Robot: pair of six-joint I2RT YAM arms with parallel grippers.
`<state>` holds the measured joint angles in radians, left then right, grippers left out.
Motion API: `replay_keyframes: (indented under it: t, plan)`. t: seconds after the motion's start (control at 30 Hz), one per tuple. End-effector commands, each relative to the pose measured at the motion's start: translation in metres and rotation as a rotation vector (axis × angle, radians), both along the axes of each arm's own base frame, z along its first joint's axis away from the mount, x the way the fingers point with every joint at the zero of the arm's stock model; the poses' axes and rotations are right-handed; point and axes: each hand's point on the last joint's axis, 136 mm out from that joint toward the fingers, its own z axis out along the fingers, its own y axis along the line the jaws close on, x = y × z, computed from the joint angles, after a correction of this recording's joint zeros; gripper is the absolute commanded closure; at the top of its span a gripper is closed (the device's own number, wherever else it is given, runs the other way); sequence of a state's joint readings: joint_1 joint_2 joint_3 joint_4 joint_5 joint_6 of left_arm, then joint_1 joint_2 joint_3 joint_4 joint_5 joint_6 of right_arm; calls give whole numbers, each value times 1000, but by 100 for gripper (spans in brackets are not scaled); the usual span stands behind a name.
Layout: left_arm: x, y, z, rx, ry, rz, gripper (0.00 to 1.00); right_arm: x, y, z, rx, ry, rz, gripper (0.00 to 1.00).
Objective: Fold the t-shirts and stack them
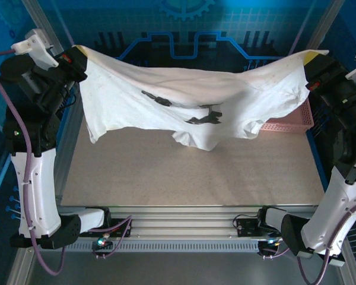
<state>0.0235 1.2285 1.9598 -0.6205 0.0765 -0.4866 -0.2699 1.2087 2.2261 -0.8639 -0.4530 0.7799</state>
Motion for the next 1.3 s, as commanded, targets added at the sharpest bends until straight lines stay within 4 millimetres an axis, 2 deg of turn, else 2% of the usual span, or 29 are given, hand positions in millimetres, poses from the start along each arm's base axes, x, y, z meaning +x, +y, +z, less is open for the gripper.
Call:
replay_keyframes:
  t: [0.0, 0.1, 0.13, 0.2, 0.27, 0.3, 0.37, 0.47, 0.53, 0.6, 0.63, 0.73, 0.93, 1.03, 1.1, 1.17, 1.2, 1.27]
  plan:
    - [-2, -3, 11, 31, -61, -24, 100, 12, 0, -2, 33, 29, 35, 100]
    - [6, -11, -3, 25, -48, -77, 100, 23, -2, -13, 27, 66, 38, 100]
    - [11, -12, -14, 13, -28, -80, 100, 28, -4, -21, 23, 87, 36, 100]
    - [18, -10, -42, -26, 39, -71, 100, 36, -9, -40, 30, 138, 23, 100]
    - [23, -13, -84, -64, 129, -85, 100, 46, -14, -71, 33, 221, 8, 100]
    - [24, -12, -106, -85, 175, -77, 100, 47, -16, -86, 28, 260, -2, 100]
    - [22, -5, -163, -151, 304, -27, 100, 52, -20, -128, 36, 349, -11, 100]
    - [13, -9, -250, -244, 497, -16, 100, 59, -22, -204, 82, 489, -14, 100]
    - [-1, -7, -325, -345, 667, 46, 100, 59, -26, -248, 100, 575, -41, 100]
    - [-13, -10, -379, -396, 789, 71, 100, 61, -27, -277, 91, 627, -35, 100]
    - [-25, -4, -409, -413, 885, 137, 100, 61, -29, -295, 86, 674, -43, 100]
    - [-55, 5, -467, -423, 1080, 253, 100, 61, -34, -333, 61, 771, -59, 100]
    - [-96, -11, -544, -495, 1378, 266, 100, 51, -38, -377, 45, 912, -76, 100]
    - [-113, -19, -568, -514, 1489, 255, 100, 36, -37, -403, 30, 1025, -85, 100]
    - [-114, -22, -570, -516, 1508, 242, 82, 24, -39, -417, 11, 1085, -108, 100]
    - [-105, -21, -558, -510, 1463, 236, 51, 14, -41, -429, 3, 1128, -127, 100]
    - [-97, -20, -546, -503, 1422, 229, 40, 9, -41, -436, -4, 1152, -134, 100]
    - [-81, -17, -519, -479, 1347, 220, 30, 4, -39, -445, -6, 1177, -130, 100]
